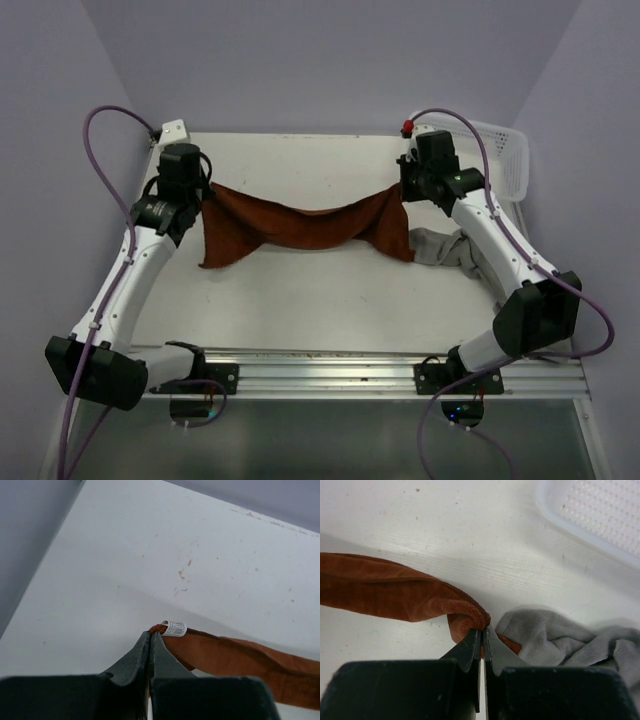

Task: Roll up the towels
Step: Flatten the towel

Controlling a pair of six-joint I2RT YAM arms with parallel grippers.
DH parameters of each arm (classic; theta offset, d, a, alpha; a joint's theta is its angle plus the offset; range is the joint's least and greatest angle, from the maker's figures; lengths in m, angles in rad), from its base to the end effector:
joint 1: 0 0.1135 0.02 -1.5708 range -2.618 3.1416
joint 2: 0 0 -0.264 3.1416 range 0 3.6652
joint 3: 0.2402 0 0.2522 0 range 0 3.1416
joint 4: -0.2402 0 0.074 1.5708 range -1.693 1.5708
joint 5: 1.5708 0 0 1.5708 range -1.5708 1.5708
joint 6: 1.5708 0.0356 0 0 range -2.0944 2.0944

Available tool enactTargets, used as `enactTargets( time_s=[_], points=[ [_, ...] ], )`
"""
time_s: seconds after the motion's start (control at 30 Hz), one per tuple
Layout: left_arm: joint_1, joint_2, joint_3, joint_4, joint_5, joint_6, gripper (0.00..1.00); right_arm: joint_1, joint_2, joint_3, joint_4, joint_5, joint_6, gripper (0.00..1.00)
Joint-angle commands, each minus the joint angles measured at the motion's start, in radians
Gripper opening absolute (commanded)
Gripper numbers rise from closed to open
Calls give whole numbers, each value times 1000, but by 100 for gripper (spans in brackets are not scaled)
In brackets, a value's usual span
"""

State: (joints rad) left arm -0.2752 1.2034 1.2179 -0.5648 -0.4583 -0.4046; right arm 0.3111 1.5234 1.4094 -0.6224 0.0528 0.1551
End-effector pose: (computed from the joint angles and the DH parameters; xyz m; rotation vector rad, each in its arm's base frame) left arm 0.2540 -0.0554 0.3680 -0.3981 2.0208 0.0680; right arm 0.3232 0.1019 0.3354 -0.1532 2.3074 0.1773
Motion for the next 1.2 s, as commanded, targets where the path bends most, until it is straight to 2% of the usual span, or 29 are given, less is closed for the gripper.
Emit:
enactTargets(
  time_s=[0.0, 0.17, 0.33, 0.4, 0.53, 0.67, 0.77, 0.93, 1.03, 1.07, 1.1, 1.17],
  points=[
    [99, 41, 81, 14, 81, 53, 0, -4, -58, 23, 50, 2, -130, 0],
    [228, 79, 160, 16, 158, 73, 0, -6, -123, -35, 121, 25, -296, 0],
    [350, 78, 149, 20, 201, 76, 0, -7, -242, -165, 234, -129, -411, 0],
    [358, 53, 108, 51, 230, 69, 0, -6, -299, -230, 251, -198, -427, 1],
    [360, 36, -6, 106, 280, 62, 0, -6, -390, -375, 271, -364, -466, 9],
    [360, 2, -87, 155, 319, 56, 0, 16, -476, -597, 338, -421, -462, 15],
    [360, -22, -141, 184, 342, 53, 0, 146, -483, -619, 316, -334, -489, 18],
    [358, -65, -227, 229, 371, 66, 0, 324, -408, -627, 176, -297, -496, 28],
    [358, -87, -265, 250, 386, 75, 0, 359, -390, -613, 135, -254, -468, 33],
    [357, -90, -274, 255, 391, 75, 0, 359, -396, -595, 136, -226, -415, 33],
    [358, -96, -291, 263, 397, 78, 0, 356, -401, -587, 151, -109, -378, 33],
    [357, -99, -308, 276, 415, 81, 0, 327, -426, -587, 171, -73, -298, 34]
  ],
)
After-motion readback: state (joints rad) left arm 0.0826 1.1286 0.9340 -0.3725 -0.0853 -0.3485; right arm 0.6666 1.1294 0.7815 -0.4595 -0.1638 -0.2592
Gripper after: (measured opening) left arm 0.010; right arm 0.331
